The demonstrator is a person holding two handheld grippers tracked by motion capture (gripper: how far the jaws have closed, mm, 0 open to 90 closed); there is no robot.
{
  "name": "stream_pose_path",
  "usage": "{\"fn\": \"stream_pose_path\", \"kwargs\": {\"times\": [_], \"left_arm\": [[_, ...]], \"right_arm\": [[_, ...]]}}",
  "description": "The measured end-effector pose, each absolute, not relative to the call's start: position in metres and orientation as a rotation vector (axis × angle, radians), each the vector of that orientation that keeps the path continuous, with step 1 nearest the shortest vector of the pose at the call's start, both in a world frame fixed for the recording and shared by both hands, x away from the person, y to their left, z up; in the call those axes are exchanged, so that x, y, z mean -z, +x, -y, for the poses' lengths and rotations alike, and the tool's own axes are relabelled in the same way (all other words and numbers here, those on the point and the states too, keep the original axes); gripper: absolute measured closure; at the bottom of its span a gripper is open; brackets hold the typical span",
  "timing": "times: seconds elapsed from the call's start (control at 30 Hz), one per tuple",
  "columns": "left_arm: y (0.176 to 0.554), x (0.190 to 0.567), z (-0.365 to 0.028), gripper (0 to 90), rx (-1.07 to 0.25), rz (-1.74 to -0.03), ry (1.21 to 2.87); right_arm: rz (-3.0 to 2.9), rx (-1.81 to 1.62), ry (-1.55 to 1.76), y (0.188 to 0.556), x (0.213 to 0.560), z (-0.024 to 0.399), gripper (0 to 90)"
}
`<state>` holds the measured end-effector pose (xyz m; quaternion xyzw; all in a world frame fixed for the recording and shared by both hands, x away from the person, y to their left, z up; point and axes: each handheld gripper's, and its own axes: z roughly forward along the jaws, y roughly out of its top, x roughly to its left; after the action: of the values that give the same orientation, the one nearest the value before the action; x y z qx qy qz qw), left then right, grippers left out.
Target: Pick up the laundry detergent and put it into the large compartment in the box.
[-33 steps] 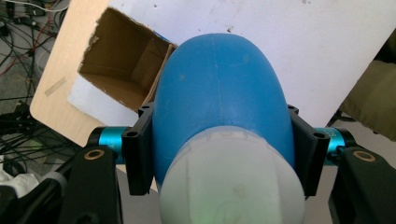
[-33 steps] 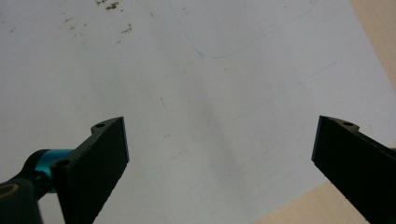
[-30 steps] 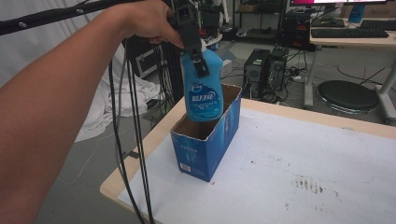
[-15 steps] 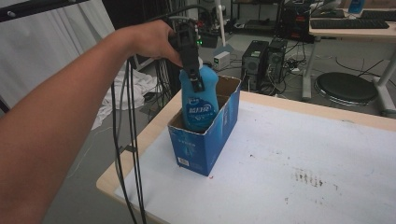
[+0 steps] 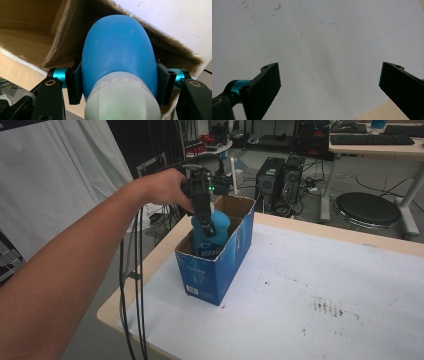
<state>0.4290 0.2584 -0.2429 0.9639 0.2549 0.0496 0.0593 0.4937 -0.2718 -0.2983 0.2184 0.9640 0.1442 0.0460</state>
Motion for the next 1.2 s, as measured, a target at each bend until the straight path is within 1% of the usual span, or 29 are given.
{"fn": "stream_pose_path", "kwargs": {"times": [0.23, 0.43, 0.6, 0.97, 1.07, 1.13, 1.2], "left_arm": [[0.431, 0.262, -0.257, 37.6, -0.116, -0.776, 2.938], [0.432, 0.271, -0.257, 37.6, -0.109, -0.776, 2.952], [0.433, 0.276, -0.257, 37.6, -0.109, -0.777, 2.967], [0.432, 0.277, -0.26, 37.3, -0.117, -0.806, 2.944], [0.432, 0.272, -0.262, 35.0, -0.122, -0.832, 2.913], [0.432, 0.27, -0.264, 30.7, -0.131, -0.859, 2.903], [0.431, 0.268, -0.266, 30.5, -0.134, -0.857, 2.887]], "right_arm": [[-2.95, -0.43, 0.679, 0.495, 0.303, 0.272, 2.9], [-2.958, -0.422, 0.672, 0.495, 0.307, 0.271, 2.9], [-2.961, -0.422, 0.68, 0.495, 0.308, 0.27, 2.9], [-2.964, -0.421, 0.669, 0.494, 0.308, 0.269, 2.9], [-2.962, -0.423, 0.668, 0.493, 0.308, 0.27, 2.9], [-2.962, -0.425, 0.679, 0.492, 0.308, 0.27, 2.9], [-2.959, -0.426, 0.674, 0.491, 0.308, 0.271, 2.9]]}}
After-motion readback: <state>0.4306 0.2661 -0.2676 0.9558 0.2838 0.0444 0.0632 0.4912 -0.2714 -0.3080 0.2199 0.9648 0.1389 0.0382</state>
